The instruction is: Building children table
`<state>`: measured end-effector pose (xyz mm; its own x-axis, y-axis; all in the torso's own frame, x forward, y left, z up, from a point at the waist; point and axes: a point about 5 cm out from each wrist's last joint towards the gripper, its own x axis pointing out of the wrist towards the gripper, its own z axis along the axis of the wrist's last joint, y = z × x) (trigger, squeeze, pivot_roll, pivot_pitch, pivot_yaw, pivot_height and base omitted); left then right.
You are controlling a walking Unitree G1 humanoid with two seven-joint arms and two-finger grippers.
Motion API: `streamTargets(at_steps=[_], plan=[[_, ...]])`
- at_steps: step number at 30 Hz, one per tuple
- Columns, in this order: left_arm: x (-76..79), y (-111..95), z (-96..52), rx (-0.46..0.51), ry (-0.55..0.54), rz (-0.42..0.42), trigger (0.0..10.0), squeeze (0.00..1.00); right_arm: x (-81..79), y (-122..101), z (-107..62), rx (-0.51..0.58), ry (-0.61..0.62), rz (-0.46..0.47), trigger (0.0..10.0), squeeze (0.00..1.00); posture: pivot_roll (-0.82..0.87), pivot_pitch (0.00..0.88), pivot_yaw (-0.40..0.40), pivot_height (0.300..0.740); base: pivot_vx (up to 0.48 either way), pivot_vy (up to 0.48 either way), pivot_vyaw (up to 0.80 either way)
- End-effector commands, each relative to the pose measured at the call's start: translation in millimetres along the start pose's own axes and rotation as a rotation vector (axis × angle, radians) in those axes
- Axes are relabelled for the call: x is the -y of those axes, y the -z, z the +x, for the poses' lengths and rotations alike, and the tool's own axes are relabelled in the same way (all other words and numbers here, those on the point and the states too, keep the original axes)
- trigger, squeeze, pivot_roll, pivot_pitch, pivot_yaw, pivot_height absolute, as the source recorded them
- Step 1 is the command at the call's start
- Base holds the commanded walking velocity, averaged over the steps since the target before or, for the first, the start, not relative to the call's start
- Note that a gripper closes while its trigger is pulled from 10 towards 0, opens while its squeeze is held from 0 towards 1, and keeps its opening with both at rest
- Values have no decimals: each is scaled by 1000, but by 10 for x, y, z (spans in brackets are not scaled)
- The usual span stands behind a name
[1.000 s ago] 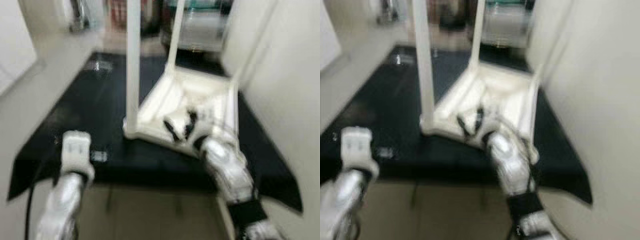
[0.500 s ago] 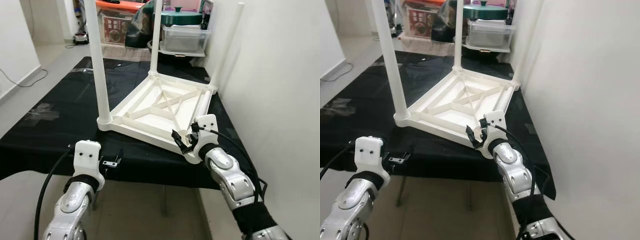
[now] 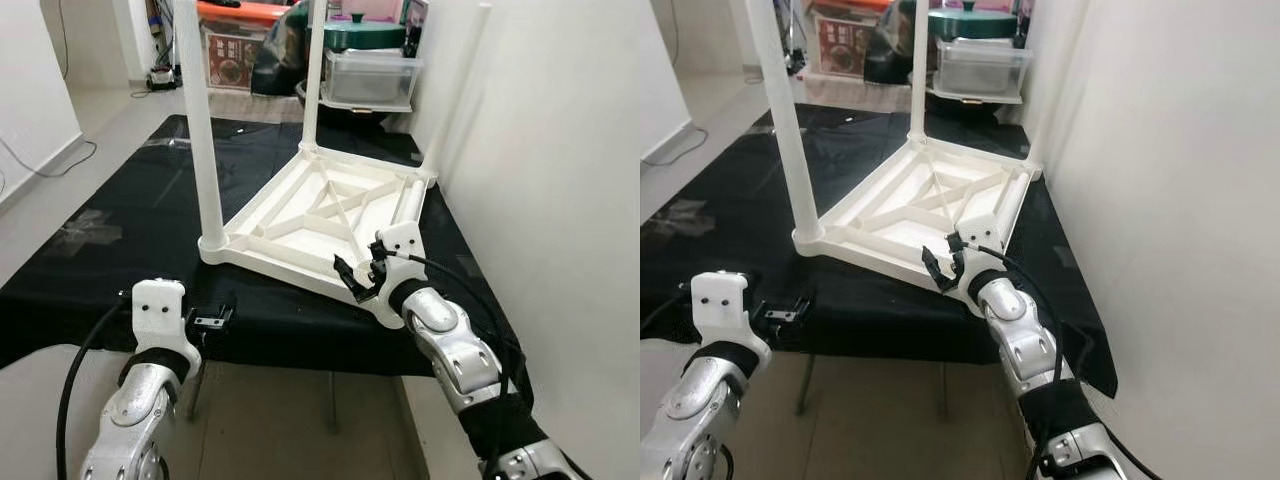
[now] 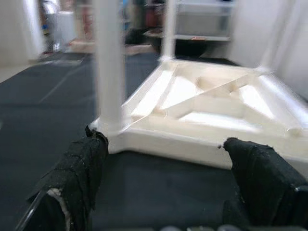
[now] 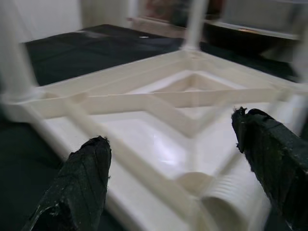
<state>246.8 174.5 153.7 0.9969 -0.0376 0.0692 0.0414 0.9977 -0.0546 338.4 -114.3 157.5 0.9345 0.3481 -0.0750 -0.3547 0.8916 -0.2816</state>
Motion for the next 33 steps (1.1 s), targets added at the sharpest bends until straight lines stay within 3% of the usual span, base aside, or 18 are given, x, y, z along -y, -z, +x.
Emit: streamTargets(at_steps=[1, 8, 12, 20, 25, 31, 32, 33], plan=[[53, 6, 12, 2, 31, -16, 10000, 0, 80, 67, -29, -26, 35, -18, 10000, 0, 69, 0, -107, 740, 360, 0, 0], [51, -2, 14, 8, 39, -14, 10000, 0, 47, 41, -6, -11, -19, 6, 10000, 0, 72, 0, -109, 740, 51, 0, -571], [44, -15, 12, 22, 37, -22, 10000, 0, -12, -36, -32, 62, -97, -73, 10000, 0, 71, 0, -106, 740, 0, 0, 0], [33, -34, 4, 38, 40, -44, 10000, 0, 17, 1, -30, 33, -174, -151, 10000, 0, 73, 0, -107, 740, 0, 0, 0], [25, -37, -1, 45, 45, -63, 10000, 0, 72, 45, -89, 14, -296, -252, 10000, 0, 69, 0, -102, 740, 0, 0, 0], [24, -34, 3, 42, 47, -61, 10000, 0, 101, 77, -98, -10, -329, -292, 10000, 0, 68, 0, -102, 740, 0, 0, 0], [25, -34, 8, 43, 48, -59, 10000, 0, 144, 120, -81, -45, -346, -362, 10000, 0, 66, 0, -101, 740, 0, 0, 0], [25, -34, 8, 43, 48, -59, 10000, 0, 144, 120, -81, -45, -346, -362, 10000, 0, 66, 0, -101, 740, 0, 0, 0]])
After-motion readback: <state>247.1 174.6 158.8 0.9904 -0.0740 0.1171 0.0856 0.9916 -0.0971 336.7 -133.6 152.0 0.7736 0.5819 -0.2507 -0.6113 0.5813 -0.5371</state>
